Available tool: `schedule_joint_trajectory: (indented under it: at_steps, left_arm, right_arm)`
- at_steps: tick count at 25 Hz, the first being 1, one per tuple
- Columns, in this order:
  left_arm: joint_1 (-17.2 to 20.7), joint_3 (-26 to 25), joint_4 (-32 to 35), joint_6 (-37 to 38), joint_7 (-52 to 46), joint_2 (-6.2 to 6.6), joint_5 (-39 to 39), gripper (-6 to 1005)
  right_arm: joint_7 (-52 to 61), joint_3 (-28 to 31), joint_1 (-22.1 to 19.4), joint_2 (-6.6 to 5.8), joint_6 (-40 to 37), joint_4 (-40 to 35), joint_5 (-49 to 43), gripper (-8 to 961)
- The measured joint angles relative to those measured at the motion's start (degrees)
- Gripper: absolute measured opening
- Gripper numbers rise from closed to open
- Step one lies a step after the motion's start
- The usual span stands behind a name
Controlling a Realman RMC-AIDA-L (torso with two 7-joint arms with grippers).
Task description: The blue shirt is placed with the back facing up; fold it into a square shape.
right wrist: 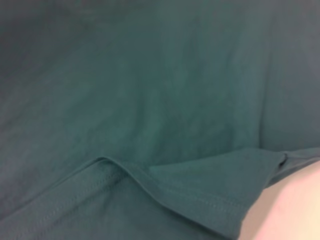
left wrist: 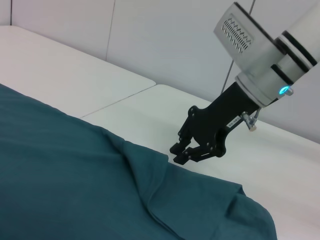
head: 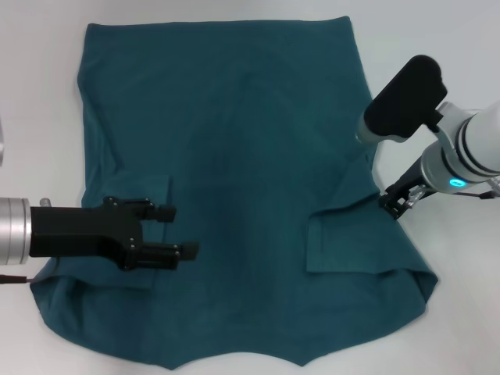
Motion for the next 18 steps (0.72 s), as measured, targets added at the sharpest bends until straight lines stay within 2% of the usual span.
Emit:
schedule_joint_trajectory:
  at_steps: [4,15,18]
  left_arm:
    - [-0.03,0.06,0.0,0.0,-0.03,-0.04,0.0,840]
    - [-0.33,-0.17,-0.01,0.0,-0.07,-0.17,0.0,840]
    - [-0.4,-0.28,-0.01,0.0,-0.09,-0.19,0.0,840]
  right_arm:
    - [0.05,-0.06,1.66,0.08,1.73,3.77,-0.07,110]
    - [-0.09,0.03,4.67,0.16,8.48,9.64,0.15,15]
    - [-0.11,-0.33,5.08,0.3,10.08,10.03,0.43,16]
